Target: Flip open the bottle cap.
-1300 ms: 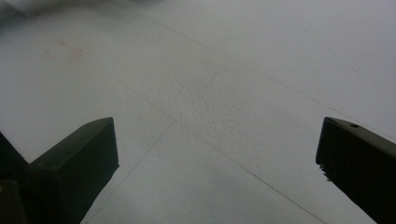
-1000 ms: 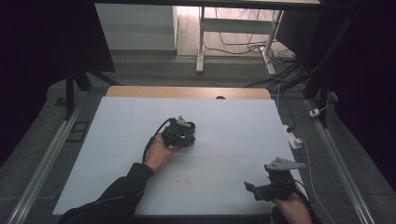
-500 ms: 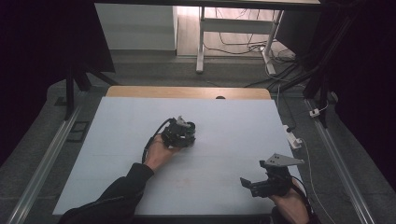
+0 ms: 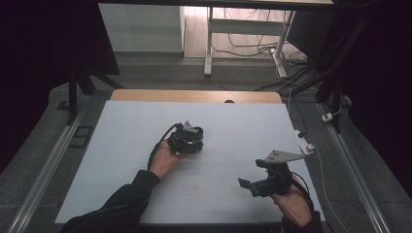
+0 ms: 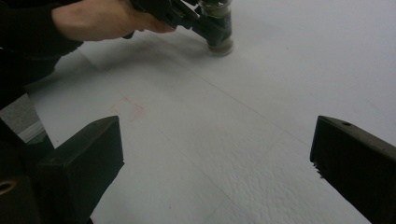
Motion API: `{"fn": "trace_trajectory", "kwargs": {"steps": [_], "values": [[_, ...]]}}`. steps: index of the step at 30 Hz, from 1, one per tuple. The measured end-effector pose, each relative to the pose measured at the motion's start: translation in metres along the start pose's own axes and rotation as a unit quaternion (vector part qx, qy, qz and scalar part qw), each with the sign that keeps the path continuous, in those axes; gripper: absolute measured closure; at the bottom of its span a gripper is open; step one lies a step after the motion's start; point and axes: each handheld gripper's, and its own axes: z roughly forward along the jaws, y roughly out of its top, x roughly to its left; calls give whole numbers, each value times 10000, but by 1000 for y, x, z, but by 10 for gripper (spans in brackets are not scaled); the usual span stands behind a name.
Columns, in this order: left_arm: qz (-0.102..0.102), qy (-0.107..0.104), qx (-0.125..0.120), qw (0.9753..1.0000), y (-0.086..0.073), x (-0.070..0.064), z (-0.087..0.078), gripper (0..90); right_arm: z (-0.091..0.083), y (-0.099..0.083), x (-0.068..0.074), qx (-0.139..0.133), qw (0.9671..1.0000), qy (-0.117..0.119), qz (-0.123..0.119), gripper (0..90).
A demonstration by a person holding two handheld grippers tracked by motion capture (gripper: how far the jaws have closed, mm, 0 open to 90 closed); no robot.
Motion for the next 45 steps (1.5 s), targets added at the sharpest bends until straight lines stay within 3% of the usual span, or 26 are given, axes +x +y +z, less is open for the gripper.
{"fn": "trace_trajectory", "kwargs": {"steps": [11, 21, 30, 36, 38, 45], "values": [[-11, 0, -5, 10000, 0, 0, 0, 540, 19, 21, 0, -60, 9998, 24, -201, 0], [-2, -14, -6, 10000, -1, 0, 0, 540, 40, 38, 0, -80, 9993, 192, -315, 0], [4, -15, 12, 10000, 0, 0, 0, 540, 63, 52, 1, 48, 9988, -52, -480, 0], [1, -13, 7, 10000, 0, 0, 0, 540, 75, 61, 0, 30, 9988, -11, -487, 0], [1, -6, 12, 10000, 0, 0, 0, 540, 82, 66, 0, 39, 9982, -29, -599, 0], [8, 0, 18, 10000, 0, 0, 0, 540, 100, 74, -6, 97, 9985, -67, -543, 0]]}}
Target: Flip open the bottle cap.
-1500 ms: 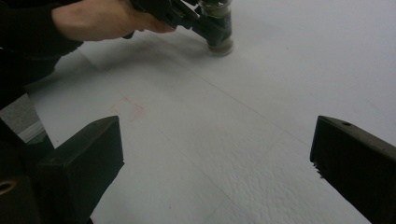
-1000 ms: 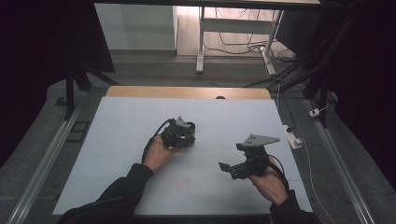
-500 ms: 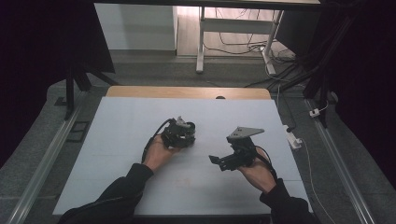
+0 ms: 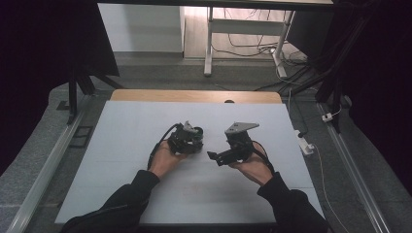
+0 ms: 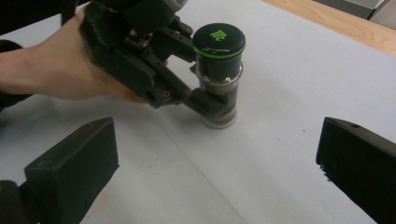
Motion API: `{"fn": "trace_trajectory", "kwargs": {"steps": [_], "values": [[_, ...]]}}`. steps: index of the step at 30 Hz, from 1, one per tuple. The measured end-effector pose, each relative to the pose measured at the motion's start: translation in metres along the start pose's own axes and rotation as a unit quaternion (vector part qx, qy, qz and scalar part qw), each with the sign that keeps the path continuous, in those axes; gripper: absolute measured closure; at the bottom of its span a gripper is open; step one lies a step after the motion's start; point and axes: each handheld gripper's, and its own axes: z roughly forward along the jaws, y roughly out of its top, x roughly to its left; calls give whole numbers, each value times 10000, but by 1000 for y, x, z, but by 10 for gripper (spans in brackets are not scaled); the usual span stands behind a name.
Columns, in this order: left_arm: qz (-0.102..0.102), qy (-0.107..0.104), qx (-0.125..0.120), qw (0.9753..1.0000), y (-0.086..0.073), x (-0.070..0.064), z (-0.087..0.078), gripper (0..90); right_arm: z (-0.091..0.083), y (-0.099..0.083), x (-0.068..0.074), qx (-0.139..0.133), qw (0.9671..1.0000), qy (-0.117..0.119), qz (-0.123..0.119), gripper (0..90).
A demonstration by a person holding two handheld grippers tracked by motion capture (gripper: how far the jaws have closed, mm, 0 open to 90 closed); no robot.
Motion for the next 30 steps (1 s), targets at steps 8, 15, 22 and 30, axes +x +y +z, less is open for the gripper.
{"fn": "trace_trajectory", "kwargs": {"steps": [8, 15, 22, 30], "values": [[-3, 2, -1, 10000, 0, 0, 0, 540, 21, 7, -4, 110, 9999, -100, -66, 0], [-9, 5, 8, 10000, 0, 0, 0, 540, 30, 10, -7, 47, 9998, -195, -99, 176], [-10, 14, 18, 10000, 0, 0, 0, 540, 36, 15, -7, 169, 9998, 17, -102, 488], [-23, 30, 26, 10000, 1, -1, 0, 540, 50, 16, -6, 310, 9990, 221, -243, 888]]}}
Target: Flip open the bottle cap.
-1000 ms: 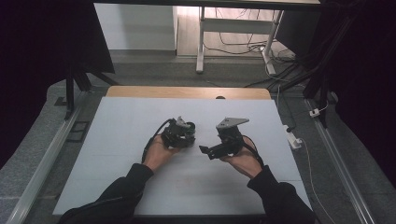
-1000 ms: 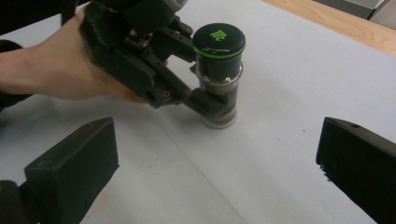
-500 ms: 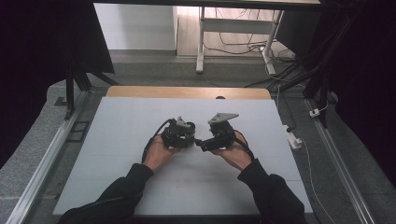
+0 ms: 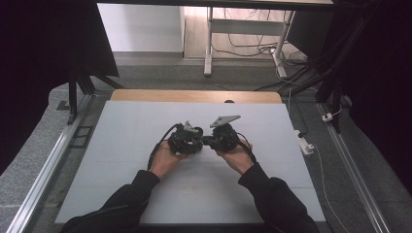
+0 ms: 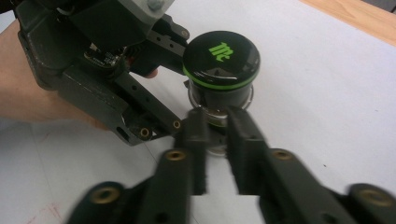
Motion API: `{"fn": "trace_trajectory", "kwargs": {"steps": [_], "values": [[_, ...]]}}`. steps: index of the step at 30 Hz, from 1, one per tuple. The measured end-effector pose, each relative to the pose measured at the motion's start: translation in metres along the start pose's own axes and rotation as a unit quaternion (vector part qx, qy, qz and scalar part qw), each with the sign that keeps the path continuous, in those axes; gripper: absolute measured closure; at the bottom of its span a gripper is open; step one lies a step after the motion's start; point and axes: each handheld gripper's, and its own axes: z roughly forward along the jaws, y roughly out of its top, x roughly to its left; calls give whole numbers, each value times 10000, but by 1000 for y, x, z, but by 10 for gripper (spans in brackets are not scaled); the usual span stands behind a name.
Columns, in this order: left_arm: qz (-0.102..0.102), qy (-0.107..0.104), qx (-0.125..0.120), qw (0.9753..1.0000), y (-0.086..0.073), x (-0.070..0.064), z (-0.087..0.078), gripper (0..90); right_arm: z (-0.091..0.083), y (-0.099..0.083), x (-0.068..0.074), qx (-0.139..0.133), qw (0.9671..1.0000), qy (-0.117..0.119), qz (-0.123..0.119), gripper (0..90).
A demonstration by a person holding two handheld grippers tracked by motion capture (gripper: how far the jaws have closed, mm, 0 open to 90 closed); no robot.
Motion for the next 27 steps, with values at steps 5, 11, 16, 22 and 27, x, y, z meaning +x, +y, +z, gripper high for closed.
{"fn": "trace_trajectory", "kwargs": {"steps": [5, 11, 16, 22, 27], "values": [[-16, -4, 0, 10000, 0, 0, 0, 540, 5, 0, 1, 55, 10000, -9, -24, 895], [-6, 12, 10, 10000, 0, 0, 0, 540, 0, 3, 1, -88, 9999, 52, 18, 895], [-8, 16, 8, 10000, 0, 0, 0, 540, -1, 4, 2, -99, 9999, 135, 42, 895], [-23, 19, 6, 10000, 0, 0, 0, 541, -2, 6, 6, -142, 9998, 156, -2, 896], [-7, 18, 6, 10000, 0, -1, 0, 541, -1, 7, 6, -128, 9998, 142, 7, 896]]}}
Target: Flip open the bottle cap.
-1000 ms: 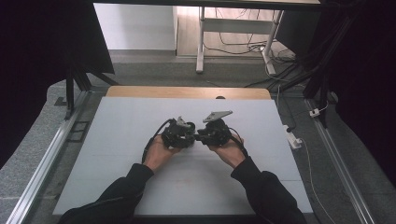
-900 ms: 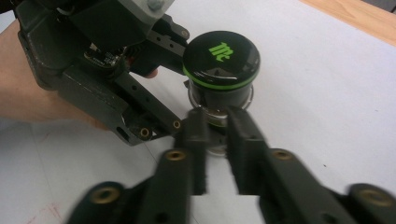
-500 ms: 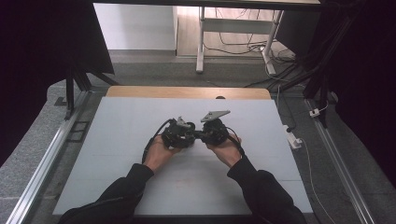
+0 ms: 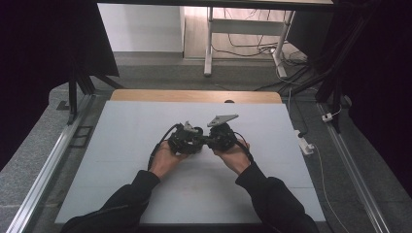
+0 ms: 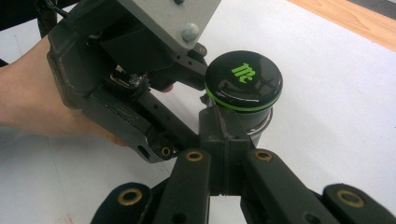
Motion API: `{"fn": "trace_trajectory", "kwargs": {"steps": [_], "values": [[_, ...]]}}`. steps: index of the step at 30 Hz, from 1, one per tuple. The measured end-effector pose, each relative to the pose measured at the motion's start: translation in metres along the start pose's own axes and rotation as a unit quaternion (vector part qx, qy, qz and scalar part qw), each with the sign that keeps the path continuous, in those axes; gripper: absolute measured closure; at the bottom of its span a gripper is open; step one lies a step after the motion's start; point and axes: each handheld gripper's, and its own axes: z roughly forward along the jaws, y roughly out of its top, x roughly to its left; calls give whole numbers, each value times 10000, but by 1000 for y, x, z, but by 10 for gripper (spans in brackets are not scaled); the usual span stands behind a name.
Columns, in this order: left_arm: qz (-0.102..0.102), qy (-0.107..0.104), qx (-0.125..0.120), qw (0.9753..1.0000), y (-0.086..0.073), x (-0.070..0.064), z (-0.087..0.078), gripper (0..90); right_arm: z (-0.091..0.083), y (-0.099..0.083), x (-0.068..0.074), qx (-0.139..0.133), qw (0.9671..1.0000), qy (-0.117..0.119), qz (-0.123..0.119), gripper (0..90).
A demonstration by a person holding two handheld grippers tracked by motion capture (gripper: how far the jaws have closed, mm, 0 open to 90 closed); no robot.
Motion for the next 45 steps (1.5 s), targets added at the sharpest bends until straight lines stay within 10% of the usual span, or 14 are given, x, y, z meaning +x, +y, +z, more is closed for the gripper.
{"fn": "trace_trajectory", "kwargs": {"steps": [45], "values": [[16, 33, -46, 10000, -1, -1, 1, 541, -2, 22, -23, -486, 9976, -387, 291, 896]]}}
